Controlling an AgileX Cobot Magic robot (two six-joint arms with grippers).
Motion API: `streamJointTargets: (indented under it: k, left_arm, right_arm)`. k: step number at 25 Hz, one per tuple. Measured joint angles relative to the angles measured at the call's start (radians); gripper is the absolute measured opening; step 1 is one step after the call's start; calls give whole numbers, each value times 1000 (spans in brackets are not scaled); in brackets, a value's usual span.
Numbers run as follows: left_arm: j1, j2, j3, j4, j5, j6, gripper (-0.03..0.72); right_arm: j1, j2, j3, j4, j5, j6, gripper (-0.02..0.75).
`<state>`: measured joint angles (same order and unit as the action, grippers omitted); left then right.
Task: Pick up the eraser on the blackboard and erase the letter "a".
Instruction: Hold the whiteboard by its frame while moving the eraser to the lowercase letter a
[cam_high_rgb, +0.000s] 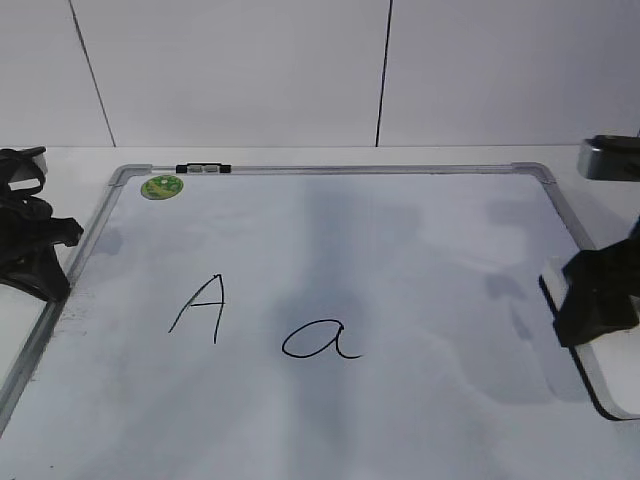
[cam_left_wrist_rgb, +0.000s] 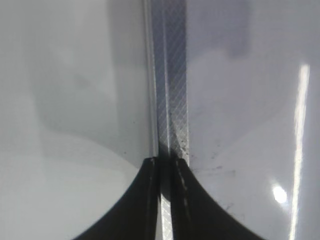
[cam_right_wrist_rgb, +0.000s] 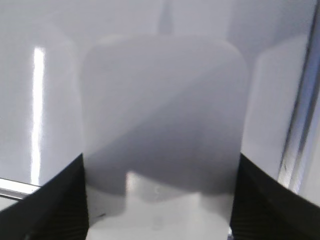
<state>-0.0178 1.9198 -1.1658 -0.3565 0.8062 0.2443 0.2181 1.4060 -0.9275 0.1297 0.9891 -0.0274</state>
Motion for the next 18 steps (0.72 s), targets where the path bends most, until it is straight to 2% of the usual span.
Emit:
streamJointTargets:
  k: [5,18]
  left_arm:
    - [0,0,0,0,1,0,22]
    - [0,0,-2,0,3,0,22]
  right_arm:
    - [100,147,-102,-26,0,27,563]
    - [300,460,-390,-58,23,27,563]
